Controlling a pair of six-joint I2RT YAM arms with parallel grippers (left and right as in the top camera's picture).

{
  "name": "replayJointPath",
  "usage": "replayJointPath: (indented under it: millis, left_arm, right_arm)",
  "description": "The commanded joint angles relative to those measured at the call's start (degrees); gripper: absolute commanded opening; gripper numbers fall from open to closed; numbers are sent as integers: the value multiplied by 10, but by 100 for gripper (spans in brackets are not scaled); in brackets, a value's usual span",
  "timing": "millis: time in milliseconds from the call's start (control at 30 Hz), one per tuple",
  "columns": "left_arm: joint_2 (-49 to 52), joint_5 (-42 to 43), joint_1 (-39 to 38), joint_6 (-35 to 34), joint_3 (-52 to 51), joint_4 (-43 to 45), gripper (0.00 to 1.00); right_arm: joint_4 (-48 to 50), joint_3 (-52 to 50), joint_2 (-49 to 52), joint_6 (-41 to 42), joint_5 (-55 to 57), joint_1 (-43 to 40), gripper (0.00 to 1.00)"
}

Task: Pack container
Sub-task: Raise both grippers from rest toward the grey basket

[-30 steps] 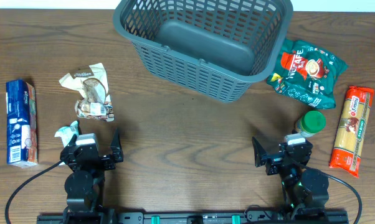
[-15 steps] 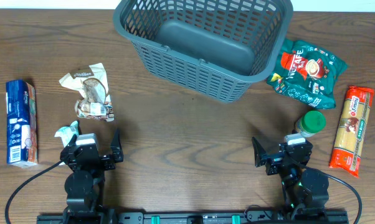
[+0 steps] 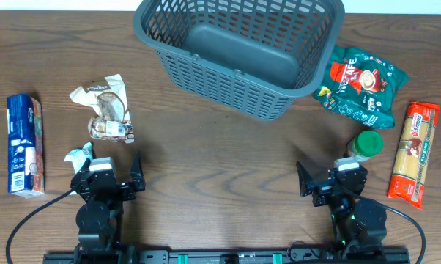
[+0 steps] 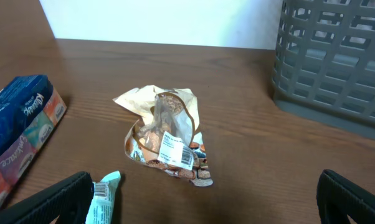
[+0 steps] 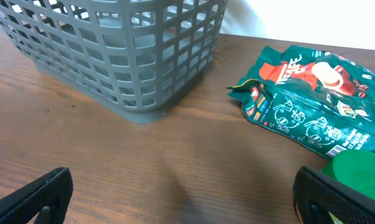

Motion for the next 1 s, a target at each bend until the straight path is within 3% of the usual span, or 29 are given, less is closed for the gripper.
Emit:
replayJointPath:
  millis: [0,300,500,700,967]
  left_arm:
    - [-4,-6,3,-3,-13,-1,99]
    - [-4,-9,3,-2,-13,17,99]
    - [4,47,3,-90,35,-23,99]
    - [123,53,3,-106,240,-149,99]
    - [386,77,3,-99,561,-354,99]
  right_arm:
    - [0,-5,-6,-7,-2,-2,99]
    - [2,-5,-6,-6,2,-2,99]
    - [8,15,-4,78,-55,-2,99]
    - [-35,132,68,103,-106,-2,99]
    - [-221,407,317,87,-166,-2,99]
